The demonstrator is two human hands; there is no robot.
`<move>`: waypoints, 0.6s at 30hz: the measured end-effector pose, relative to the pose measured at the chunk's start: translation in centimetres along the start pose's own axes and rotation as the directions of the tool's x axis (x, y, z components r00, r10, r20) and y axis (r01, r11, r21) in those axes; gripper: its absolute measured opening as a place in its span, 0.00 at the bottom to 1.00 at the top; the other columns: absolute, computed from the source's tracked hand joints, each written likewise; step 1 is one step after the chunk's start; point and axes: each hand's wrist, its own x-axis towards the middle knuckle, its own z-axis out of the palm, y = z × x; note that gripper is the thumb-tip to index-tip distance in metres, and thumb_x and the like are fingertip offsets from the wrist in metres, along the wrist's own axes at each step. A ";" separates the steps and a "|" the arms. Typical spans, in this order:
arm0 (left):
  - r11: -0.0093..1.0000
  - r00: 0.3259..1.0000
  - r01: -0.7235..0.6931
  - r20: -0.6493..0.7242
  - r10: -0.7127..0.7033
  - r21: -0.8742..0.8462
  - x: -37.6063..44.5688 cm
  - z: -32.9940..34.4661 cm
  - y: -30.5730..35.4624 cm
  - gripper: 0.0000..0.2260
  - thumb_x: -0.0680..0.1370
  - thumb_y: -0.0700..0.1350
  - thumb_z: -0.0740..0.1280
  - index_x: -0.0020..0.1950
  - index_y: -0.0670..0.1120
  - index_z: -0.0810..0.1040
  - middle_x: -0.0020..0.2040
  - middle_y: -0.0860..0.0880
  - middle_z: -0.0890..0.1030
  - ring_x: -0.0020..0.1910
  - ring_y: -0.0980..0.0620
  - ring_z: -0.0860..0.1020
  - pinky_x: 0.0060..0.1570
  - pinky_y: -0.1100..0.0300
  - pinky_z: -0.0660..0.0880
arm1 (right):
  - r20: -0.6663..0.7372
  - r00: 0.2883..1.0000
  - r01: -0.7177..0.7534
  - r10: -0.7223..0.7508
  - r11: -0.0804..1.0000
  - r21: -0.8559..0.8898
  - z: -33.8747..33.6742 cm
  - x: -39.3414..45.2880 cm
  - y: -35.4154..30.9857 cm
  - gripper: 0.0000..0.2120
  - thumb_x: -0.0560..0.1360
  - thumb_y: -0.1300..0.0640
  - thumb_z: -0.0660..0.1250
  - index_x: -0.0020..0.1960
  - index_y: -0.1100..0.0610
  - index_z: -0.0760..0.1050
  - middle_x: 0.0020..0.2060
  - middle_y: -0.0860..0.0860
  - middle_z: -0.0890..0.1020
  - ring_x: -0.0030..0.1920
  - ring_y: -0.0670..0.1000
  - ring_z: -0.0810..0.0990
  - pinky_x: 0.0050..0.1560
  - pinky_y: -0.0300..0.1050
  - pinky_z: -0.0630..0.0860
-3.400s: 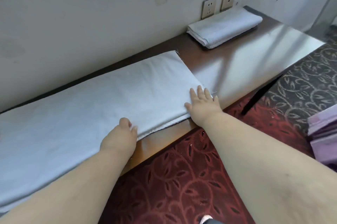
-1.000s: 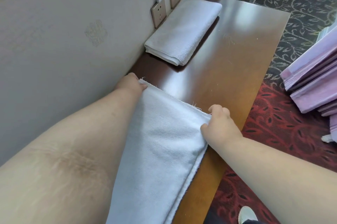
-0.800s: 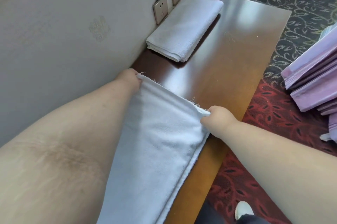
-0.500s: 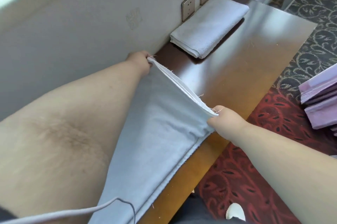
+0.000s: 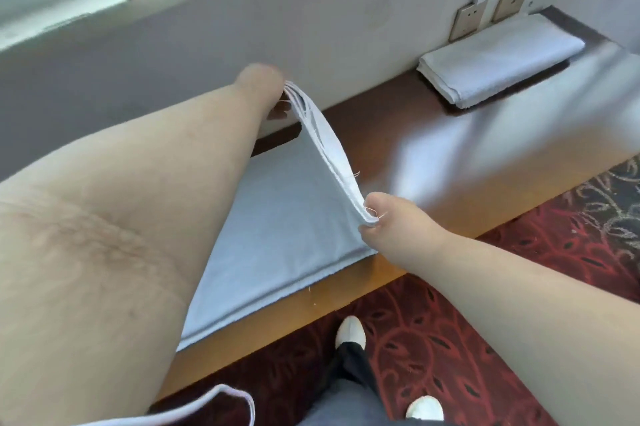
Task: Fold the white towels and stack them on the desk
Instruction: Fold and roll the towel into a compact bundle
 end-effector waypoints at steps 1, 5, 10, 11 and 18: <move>0.994 0.999 0.034 -0.015 -0.036 -0.104 -1.0 -1.4 -0.5 0.08 0.80 0.45 0.59 0.43 0.46 0.73 0.42 0.47 0.80 0.32 0.52 0.81 0.32 0.58 0.80 | 0.001 0.999 0.054 -0.054 0.997 -0.053 0.8 -0.5 -0.6 0.10 0.74 0.60 0.62 0.37 0.51 0.64 0.29 0.48 0.70 0.25 0.48 0.66 0.19 0.33 0.60; 0.996 0.997 0.041 -0.057 -0.045 -0.077 -3.1 -5.8 -3.8 0.12 0.76 0.46 0.67 0.56 0.42 0.75 0.50 0.46 0.80 0.49 0.46 0.82 0.50 0.51 0.81 | -0.017 0.987 0.155 -0.160 0.976 -0.156 4.5 -1.7 -3.4 0.07 0.73 0.60 0.62 0.41 0.52 0.65 0.32 0.47 0.70 0.29 0.49 0.67 0.26 0.40 0.63; 1.000 0.998 0.029 -0.064 -0.029 -0.002 -3.0 -10.4 -8.1 0.20 0.78 0.36 0.62 0.70 0.46 0.71 0.53 0.48 0.74 0.45 0.51 0.78 0.46 0.58 0.81 | -0.017 0.976 0.212 -0.216 0.970 -0.117 8.7 -2.3 -7.6 0.15 0.75 0.51 0.68 0.40 0.50 0.61 0.30 0.46 0.70 0.28 0.49 0.68 0.28 0.42 0.63; 0.999 0.998 0.026 -0.054 -0.027 -0.022 -2.6 -11.3 -8.9 0.20 0.78 0.37 0.62 0.70 0.48 0.71 0.56 0.48 0.73 0.44 0.52 0.78 0.42 0.59 0.81 | -0.019 0.975 0.219 -0.223 0.969 -0.116 9.6 -2.3 -8.6 0.19 0.74 0.47 0.71 0.39 0.49 0.60 0.29 0.47 0.69 0.27 0.47 0.68 0.27 0.41 0.62; 0.997 0.998 -0.013 -0.061 0.018 0.075 -0.5 -18.4 -14.6 0.19 0.78 0.40 0.64 0.68 0.52 0.71 0.62 0.47 0.71 0.54 0.50 0.76 0.41 0.60 0.79 | -0.067 0.933 0.348 -0.354 0.934 -0.082 17.4 -2.3 -15.5 0.21 0.73 0.30 0.61 0.42 0.47 0.61 0.30 0.45 0.71 0.31 0.44 0.70 0.29 0.40 0.62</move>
